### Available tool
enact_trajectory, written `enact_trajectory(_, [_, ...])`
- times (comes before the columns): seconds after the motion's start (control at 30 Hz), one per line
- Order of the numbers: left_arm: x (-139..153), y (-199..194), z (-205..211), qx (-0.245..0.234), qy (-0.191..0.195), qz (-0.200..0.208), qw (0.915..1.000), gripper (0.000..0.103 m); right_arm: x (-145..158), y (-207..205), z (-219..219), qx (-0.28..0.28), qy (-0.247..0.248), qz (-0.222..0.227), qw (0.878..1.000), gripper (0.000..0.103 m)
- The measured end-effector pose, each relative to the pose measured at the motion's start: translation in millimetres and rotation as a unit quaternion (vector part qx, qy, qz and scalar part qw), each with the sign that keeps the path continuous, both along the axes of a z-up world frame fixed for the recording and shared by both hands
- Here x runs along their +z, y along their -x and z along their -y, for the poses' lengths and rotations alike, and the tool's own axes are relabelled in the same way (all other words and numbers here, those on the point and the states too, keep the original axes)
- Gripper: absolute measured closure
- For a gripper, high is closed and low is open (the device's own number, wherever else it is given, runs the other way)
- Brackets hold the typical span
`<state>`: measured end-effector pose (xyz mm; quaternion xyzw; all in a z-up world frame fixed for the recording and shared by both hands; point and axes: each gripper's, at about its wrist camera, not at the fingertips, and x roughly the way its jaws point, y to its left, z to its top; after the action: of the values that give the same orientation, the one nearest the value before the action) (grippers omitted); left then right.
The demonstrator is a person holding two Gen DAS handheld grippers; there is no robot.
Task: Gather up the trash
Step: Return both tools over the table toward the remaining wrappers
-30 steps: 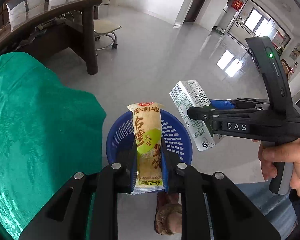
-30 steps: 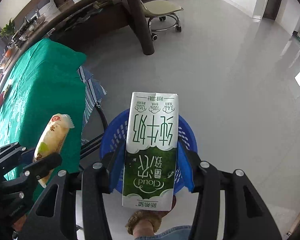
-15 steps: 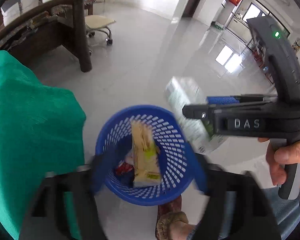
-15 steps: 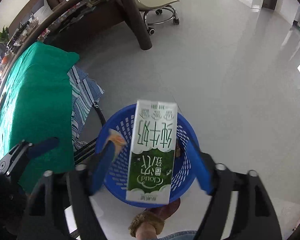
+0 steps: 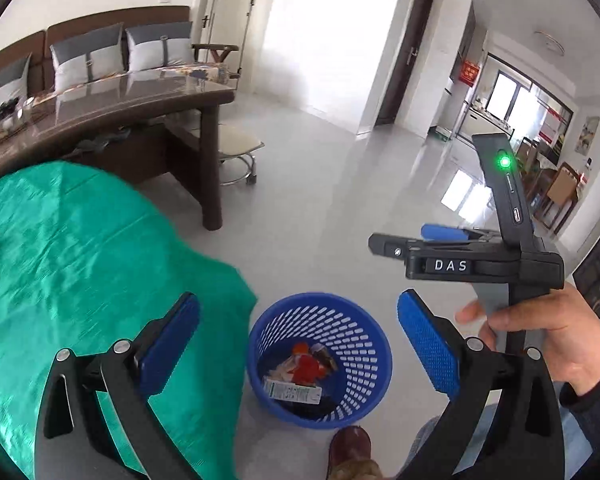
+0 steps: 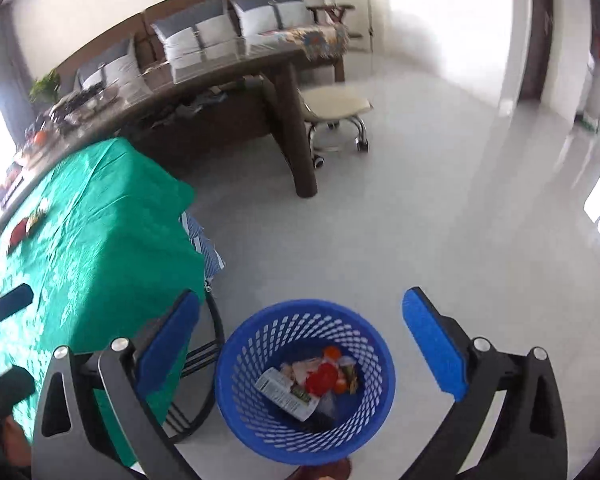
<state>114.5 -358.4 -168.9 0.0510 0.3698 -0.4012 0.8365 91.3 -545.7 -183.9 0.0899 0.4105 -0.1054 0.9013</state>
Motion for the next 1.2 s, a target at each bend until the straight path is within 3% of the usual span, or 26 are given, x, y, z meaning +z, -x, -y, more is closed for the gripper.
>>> enact_trajectory(0.2, [-7.6, -12.5, -94.5, 0.105, -0.071, -0.014, 0.9918, 0.005, 16.5, -19.9, -84.5, 0.090, 0.033, 0.025, 0.995, 0.005])
enact_trajectory(0.37, [-7.7, -26.0, -184.3, 0.204, -0.115, -0.010, 0.9722, 0.005, 22.3, -57.9, -178.1, 0.159, -0.023, 0.018, 0.987, 0.005])
enact_trajectory(0.5, [-7.1, -32.5, -244.1, 0.253, -0.117, -0.020, 0.9601, 0.005, 12.6, -89.4, -252.8, 0.204, -0.030, -0.001, 0.979, 0.005])
enact_trajectory(0.67, [-8.9, -43.6, -299.9, 0.296, -0.109, -0.041, 0.9482, 0.005, -8.3, -114.4, -318.9, 0.258, 0.008, -0.026, 0.966, 0.005])
enact_trajectory(0.77, [-8.5, -63.4, -311.4, 0.290, -0.106, -0.054, 0.9497, 0.005, -20.9, -123.3, -335.7, 0.275, 0.023, -0.040, 0.960, 0.005])
enact_trajectory(1.03, [17.1, -164.2, -303.1, 0.276, -0.108, -0.008, 0.9550, 0.005, -27.4, -126.3, -335.1, 0.276, 0.019, -0.052, 0.959, 0.005])
enact_trajectory(1.2, [-0.9, -217.5, -294.9, 0.280, -0.131, -0.040, 0.9503, 0.005, -29.4, -125.9, -336.0, 0.276, 0.017, -0.052, 0.960, 0.005])
